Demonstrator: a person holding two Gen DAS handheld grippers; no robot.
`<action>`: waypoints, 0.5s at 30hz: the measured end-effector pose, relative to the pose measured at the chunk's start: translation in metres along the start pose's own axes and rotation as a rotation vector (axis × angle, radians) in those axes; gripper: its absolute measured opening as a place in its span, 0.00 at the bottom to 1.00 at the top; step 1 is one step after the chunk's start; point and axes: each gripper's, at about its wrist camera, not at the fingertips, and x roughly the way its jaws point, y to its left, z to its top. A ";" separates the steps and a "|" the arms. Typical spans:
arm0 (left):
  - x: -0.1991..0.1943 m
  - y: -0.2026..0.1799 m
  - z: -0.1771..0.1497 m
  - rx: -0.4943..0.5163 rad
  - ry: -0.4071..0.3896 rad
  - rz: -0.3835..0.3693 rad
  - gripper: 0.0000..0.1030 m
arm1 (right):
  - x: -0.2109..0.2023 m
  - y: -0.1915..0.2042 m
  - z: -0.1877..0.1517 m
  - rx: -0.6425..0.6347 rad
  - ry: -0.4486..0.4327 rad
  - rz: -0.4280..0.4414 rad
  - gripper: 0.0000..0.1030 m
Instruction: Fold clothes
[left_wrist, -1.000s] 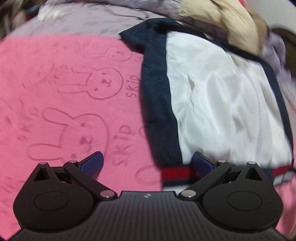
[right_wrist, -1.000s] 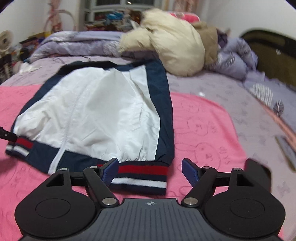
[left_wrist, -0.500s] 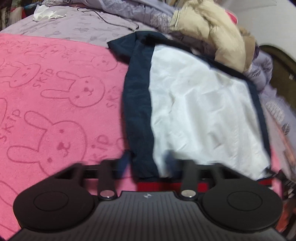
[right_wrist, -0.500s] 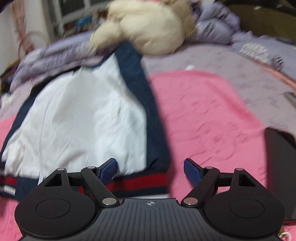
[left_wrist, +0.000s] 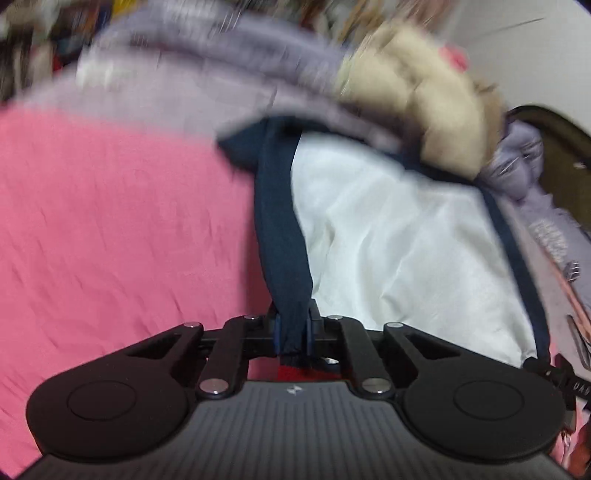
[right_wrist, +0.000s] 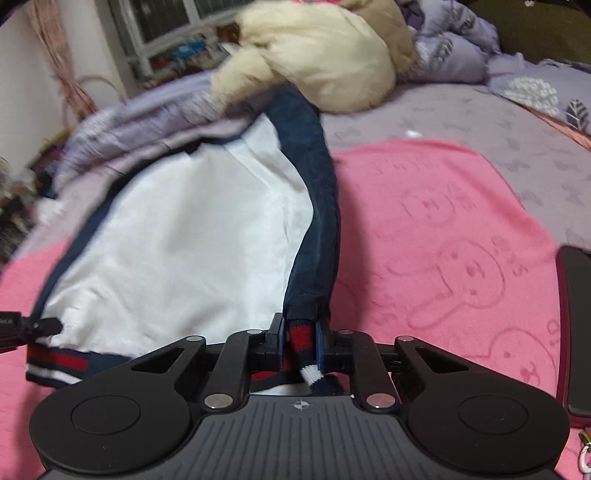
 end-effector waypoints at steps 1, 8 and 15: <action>-0.020 -0.001 0.005 0.029 -0.037 -0.013 0.11 | -0.013 0.002 0.004 0.002 -0.014 0.043 0.12; -0.125 0.020 -0.021 0.163 -0.069 -0.049 0.13 | -0.101 0.022 -0.009 -0.107 -0.014 0.188 0.12; -0.103 0.071 -0.108 0.145 0.300 0.102 0.24 | -0.085 0.025 -0.085 -0.307 0.272 0.024 0.29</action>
